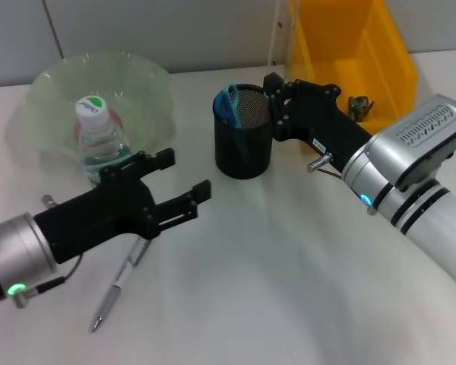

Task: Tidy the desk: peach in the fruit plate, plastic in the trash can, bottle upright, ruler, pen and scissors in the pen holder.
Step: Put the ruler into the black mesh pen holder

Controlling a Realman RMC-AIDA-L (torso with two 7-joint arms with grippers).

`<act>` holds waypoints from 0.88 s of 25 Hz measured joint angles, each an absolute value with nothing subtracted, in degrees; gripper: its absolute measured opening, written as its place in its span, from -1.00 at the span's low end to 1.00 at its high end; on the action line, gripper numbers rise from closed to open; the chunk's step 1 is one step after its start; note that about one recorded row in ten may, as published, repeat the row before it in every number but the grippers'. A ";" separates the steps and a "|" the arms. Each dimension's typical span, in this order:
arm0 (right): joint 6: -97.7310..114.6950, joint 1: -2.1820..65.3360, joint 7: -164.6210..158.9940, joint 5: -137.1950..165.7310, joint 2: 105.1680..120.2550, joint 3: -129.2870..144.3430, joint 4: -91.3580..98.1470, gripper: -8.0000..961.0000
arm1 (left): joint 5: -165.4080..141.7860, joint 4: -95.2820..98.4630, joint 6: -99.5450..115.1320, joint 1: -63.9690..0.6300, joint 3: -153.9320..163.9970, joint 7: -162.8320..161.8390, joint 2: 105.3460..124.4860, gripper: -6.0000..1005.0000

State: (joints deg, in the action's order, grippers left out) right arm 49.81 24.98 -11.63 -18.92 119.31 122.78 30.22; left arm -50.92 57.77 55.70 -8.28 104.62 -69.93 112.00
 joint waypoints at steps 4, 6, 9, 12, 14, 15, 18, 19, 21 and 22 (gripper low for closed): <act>49.27 25.35 -12.35 -18.79 119.26 122.96 30.19 -0.88 | -72.41 66.06 57.67 -5.02 94.23 -82.82 113.75 0.61; 49.06 25.41 -12.65 -18.77 119.26 122.97 30.20 -0.87 | -74.46 67.06 58.15 -4.78 92.98 -84.06 113.91 0.60; 48.63 25.52 -13.50 -18.74 119.26 122.95 30.15 -0.87 | -86.01 71.28 66.07 -4.23 84.99 -90.74 114.94 0.60; 48.57 25.61 -13.83 -18.72 119.26 123.12 30.08 -0.86 | -92.77 73.45 71.65 -4.22 79.66 -93.25 116.10 0.60; 48.56 25.71 -13.91 -18.72 119.26 123.21 30.05 -0.86 | -96.31 74.42 75.06 -4.22 76.19 -93.76 117.25 0.60; 48.56 25.71 -13.91 -18.72 119.26 123.21 30.05 -0.86 | -96.31 74.42 75.06 -4.22 76.19 -93.76 117.25 0.60; 48.44 26.08 -14.64 -18.72 119.26 123.26 29.93 -0.85 | -98.23 74.97 78.37 -4.21 72.66 -93.60 118.16 0.60; 48.38 26.50 -15.49 -18.72 119.26 123.31 29.65 -0.85 | -98.52 75.02 79.41 -4.22 71.76 -93.55 118.24 0.60; 48.25 26.96 -15.97 -18.72 119.26 123.35 29.14 -0.85 | -98.61 74.93 79.46 -4.28 71.76 -93.55 118.24 0.60; 48.25 26.96 -15.97 -18.72 119.26 123.35 29.14 -0.84 | -98.72 74.84 79.48 -4.36 71.76 -93.55 118.25 0.60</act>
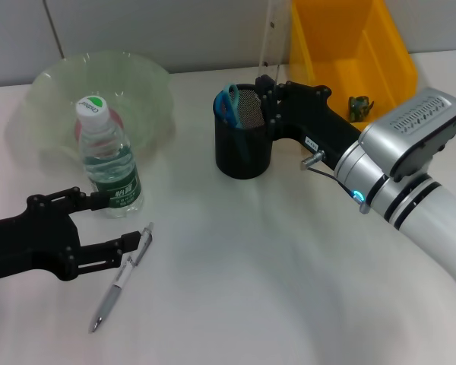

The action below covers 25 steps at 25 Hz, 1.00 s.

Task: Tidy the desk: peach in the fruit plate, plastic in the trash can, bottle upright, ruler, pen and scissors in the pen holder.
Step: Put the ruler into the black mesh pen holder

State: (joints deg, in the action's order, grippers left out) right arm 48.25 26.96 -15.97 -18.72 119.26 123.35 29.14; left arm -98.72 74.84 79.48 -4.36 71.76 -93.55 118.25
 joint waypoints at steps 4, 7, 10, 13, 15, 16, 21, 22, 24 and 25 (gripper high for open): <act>45.33 28.43 -16.40 -18.72 119.26 123.26 28.84 -0.84 | -98.89 74.75 79.54 -4.50 71.83 -93.55 118.26 0.60; 43.35 29.63 -16.85 -18.72 119.28 123.30 28.54 -0.83 | -98.79 74.75 79.56 -4.53 71.73 -93.55 118.27 0.60; 42.57 30.12 -16.88 -18.79 119.33 123.35 28.32 -0.83 | -98.76 74.74 79.57 -4.58 71.64 -93.50 118.29 0.60; 40.51 31.21 -17.83 -18.85 119.35 123.32 27.92 -0.82 | -98.67 74.74 79.59 -4.70 71.62 -93.46 118.36 0.60; 39.86 31.71 -18.67 -18.80 119.36 123.33 27.40 -0.82 | -98.64 74.74 79.60 -4.71 71.61 -93.45 118.37 0.60; 39.80 31.87 -18.87 -18.80 119.35 123.31 27.15 -0.82 | -98.62 74.74 79.59 -4.71 71.60 -93.45 118.37 0.60; 39.78 32.08 -19.07 -18.76 119.36 123.05 26.89 -0.81 | -98.47 74.87 79.42 -4.74 71.56 -93.45 118.39 0.60; 39.78 32.08 -19.08 -18.74 119.33 123.00 26.84 -0.80 | -98.46 74.96 79.39 -4.74 71.55 -93.46 118.39 0.60; 39.78 32.08 -19.09 -18.73 119.31 122.98 26.80 -0.80 | -98.43 75.17 79.37 -4.73 71.47 -93.46 118.39 0.60; 39.78 32.10 -19.11 -18.73 119.31 122.96 26.77 -0.80 | -98.42 75.18 79.37 -4.72 71.41 -93.46 118.40 0.60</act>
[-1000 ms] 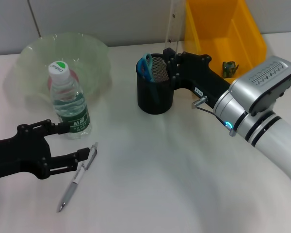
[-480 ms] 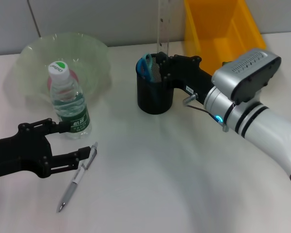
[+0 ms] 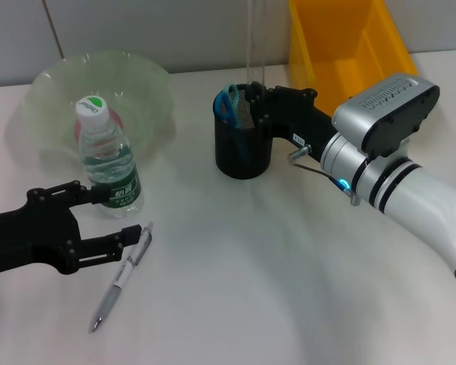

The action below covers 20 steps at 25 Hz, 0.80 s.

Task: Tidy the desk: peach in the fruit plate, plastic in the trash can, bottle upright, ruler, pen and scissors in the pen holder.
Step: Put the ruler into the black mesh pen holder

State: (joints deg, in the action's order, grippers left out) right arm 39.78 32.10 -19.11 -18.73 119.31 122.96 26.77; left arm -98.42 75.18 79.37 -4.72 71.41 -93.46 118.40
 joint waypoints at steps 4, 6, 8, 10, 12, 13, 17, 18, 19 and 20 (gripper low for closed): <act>39.76 32.34 -19.21 -18.72 119.28 122.96 26.65 -0.79 | -98.38 75.22 79.48 -4.74 70.88 -93.46 118.49 0.60; 39.72 32.54 -19.30 -18.72 119.27 122.99 26.54 -0.65 | -98.33 75.26 79.47 -4.78 70.84 -93.46 118.50 0.60; 39.78 32.64 -19.39 -18.72 119.27 123.17 26.47 -0.50 | -98.33 75.30 79.42 -4.84 70.79 -93.47 118.50 0.60; 40.07 32.66 -19.45 -18.71 119.26 123.25 26.46 -0.35 | -98.33 75.32 79.38 -4.88 70.76 -93.48 118.50 0.60; 40.37 32.31 -19.58 -18.65 119.26 123.05 26.86 -0.33 | -98.28 75.32 79.37 -4.93 70.73 -93.49 118.48 0.60; 40.37 32.31 -19.58 -18.65 119.26 123.05 26.86 -0.32 | -98.28 75.32 79.37 -4.93 70.73 -93.49 118.48 0.60; 44.64 30.28 -19.61 -18.63 119.26 122.90 27.28 -0.29 | -98.22 75.33 79.40 -4.93 70.62 -93.51 118.47 0.60; 44.64 30.28 -19.61 -18.63 119.26 122.90 27.28 -0.20 | -98.22 75.33 79.40 -4.93 70.62 -93.51 118.47 0.60; 45.61 29.80 -19.61 -18.63 119.24 122.87 27.31 -0.11 | -98.22 75.31 79.42 -4.97 70.52 -93.51 118.47 0.60; 46.65 29.26 -19.61 -18.62 119.20 122.83 27.31 -0.02 | -98.22 75.26 79.40 -5.01 70.43 -93.52 118.47 0.60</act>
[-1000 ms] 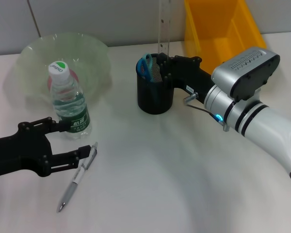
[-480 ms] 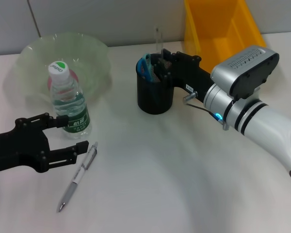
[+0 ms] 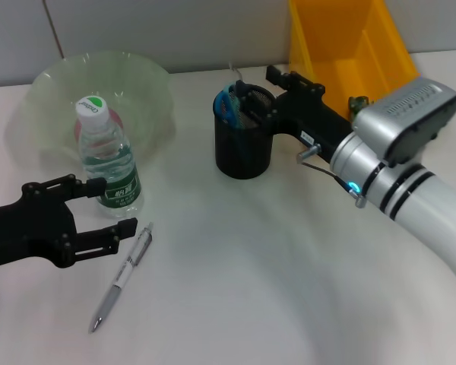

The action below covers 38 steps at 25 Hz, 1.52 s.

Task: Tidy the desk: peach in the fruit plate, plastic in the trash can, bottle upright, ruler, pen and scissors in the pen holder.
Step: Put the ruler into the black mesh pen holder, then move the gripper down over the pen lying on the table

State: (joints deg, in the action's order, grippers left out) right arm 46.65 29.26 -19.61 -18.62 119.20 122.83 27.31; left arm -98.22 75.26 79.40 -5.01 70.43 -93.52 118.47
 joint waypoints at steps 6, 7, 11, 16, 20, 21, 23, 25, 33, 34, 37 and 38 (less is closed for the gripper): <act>54.16 25.07 -19.84 -18.50 119.15 120.47 27.23 0.27 | -98.22 75.03 79.59 -5.30 70.13 -93.71 118.36 0.60; 57.74 23.47 -20.47 -17.51 118.98 119.64 27.16 0.30 | -98.36 75.02 79.67 -5.38 70.14 -93.92 118.26 0.60; 64.05 20.65 -25.07 -10.41 118.50 115.87 27.16 0.36 | -98.88 75.20 80.16 -5.52 70.13 -94.49 118.17 0.60; 74.93 17.12 -41.63 15.43 116.23 100.11 27.00 0.36 | -101.45 75.73 80.78 -6.63 70.14 -98.17 118.10 0.60; 79.87 16.26 -47.93 26.50 115.01 92.14 26.86 0.36 | -106.56 77.78 80.55 -7.96 70.78 -105.43 118.41 0.60; 81.28 16.08 -49.67 29.80 114.66 89.47 26.86 0.36 | -107.94 78.34 80.44 -8.35 71.16 -107.45 118.43 0.60; 83.40 15.80 -52.91 36.15 114.14 84.40 26.84 0.36 | -110.13 79.48 80.30 -8.98 72.39 -111.06 118.48 0.60; 85.73 15.56 -56.63 45.36 113.48 78.21 27.02 0.36 | -112.08 80.71 80.14 -9.28 73.71 -114.06 118.50 0.60; 91.12 16.68 -66.90 72.54 110.50 64.44 28.93 0.36 | -117.36 83.05 79.61 -10.65 78.01 -121.57 118.57 0.60; 92.26 17.38 -70.21 80.28 109.86 60.81 30.37 0.36 | -117.89 83.10 79.56 -10.94 78.49 -122.43 118.56 0.60; 94.31 18.32 -74.53 89.44 109.50 58.09 33.79 0.36 | -122.21 83.57 78.38 -12.21 81.12 -126.69 118.57 0.60; 94.31 18.32 -74.53 89.44 109.50 58.09 33.79 0.36 | -122.21 83.57 78.38 -12.21 81.12 -126.69 118.57 0.60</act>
